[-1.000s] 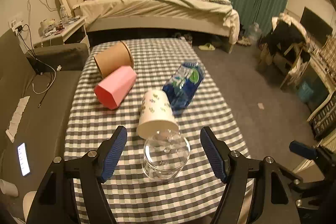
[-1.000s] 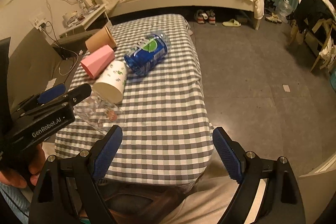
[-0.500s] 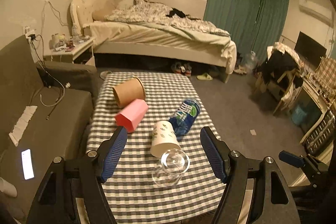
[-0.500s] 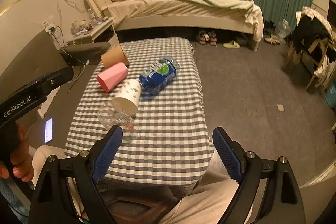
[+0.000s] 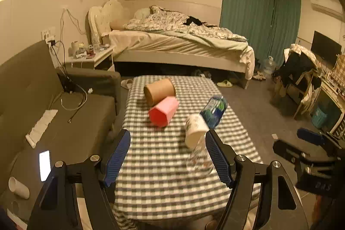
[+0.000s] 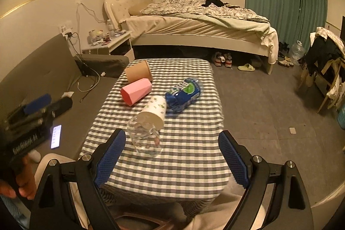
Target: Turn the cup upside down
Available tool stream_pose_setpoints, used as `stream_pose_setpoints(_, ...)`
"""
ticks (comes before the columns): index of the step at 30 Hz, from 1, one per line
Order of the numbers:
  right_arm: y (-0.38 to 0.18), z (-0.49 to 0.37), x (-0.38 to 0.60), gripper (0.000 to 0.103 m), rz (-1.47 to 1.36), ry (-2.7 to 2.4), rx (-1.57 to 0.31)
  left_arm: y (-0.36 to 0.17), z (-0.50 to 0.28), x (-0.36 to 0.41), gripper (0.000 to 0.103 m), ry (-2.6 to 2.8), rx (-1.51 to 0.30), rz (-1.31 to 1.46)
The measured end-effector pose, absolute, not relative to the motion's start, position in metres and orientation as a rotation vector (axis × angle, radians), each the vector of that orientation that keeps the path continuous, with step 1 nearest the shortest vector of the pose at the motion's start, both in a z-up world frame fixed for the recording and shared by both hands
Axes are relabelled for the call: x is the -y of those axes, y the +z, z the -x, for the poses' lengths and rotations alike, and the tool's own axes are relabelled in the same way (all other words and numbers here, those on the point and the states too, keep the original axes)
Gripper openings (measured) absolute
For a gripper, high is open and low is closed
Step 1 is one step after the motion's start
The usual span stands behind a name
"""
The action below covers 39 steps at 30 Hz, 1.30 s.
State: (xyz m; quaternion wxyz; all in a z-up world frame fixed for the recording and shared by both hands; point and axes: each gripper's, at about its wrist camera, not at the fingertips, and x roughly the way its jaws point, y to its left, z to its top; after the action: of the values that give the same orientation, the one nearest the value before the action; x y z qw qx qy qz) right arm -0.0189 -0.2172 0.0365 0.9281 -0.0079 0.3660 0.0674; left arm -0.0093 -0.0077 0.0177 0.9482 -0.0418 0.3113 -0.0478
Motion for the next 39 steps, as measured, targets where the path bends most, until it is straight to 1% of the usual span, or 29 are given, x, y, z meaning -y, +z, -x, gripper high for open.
stream_pose_setpoints(5, 0.008, 0.016, 0.204, 0.088, 0.015, 0.154, -0.763, -0.004, 0.014, 0.001, 0.076, -0.094, -0.673, 0.101)
stream_pose_setpoints(6, 0.004, 0.015, 0.202, 0.088, 0.02, 0.153, -0.767, -0.007, 0.015, 0.0, 0.078, -0.093, -0.679, 0.101)
stream_pose_setpoints(7, -0.001, 0.015, 0.2, 0.088, 0.023, 0.154, -0.769, -0.01, 0.016, -0.001, 0.086, -0.092, -0.687, 0.101)
stream_pose_setpoints(8, -0.005, 0.014, 0.198, 0.088, 0.026, 0.155, -0.77, -0.011, 0.017, -0.002, 0.091, -0.088, -0.687, 0.103)
stream_pose_setpoints(10, -0.009, 0.013, 0.196, 0.097, 0.026, 0.153, -0.769, -0.013, 0.021, -0.003, 0.095, -0.077, -0.674, 0.111)
stream_pose_setpoints(11, -0.01, 0.013, 0.196, 0.101, 0.021, 0.15, -0.76, -0.013, 0.021, -0.004, 0.096, -0.071, -0.672, 0.111)
stream_pose_setpoints(12, -0.01, 0.013, 0.197, 0.103, 0.018, 0.146, -0.753, -0.013, 0.021, -0.005, 0.096, -0.063, -0.671, 0.11)
stream_pose_setpoints(18, -0.008, 0.013, 0.201, 0.103, 0.01, 0.123, -0.733, -0.017, 0.019, -0.011, 0.096, -0.034, -0.691, 0.126)
stream_pose_setpoints(21, -0.007, 0.013, 0.204, 0.103, 0.005, 0.115, -0.729, -0.017, 0.018, -0.013, 0.099, -0.041, -0.697, 0.126)
stream_pose_setpoints(39, -0.006, 0.014, 0.203, 0.103, 0.009, 0.097, -0.724, -0.017, 0.018, -0.021, 0.1, -0.009, -0.699, 0.158)
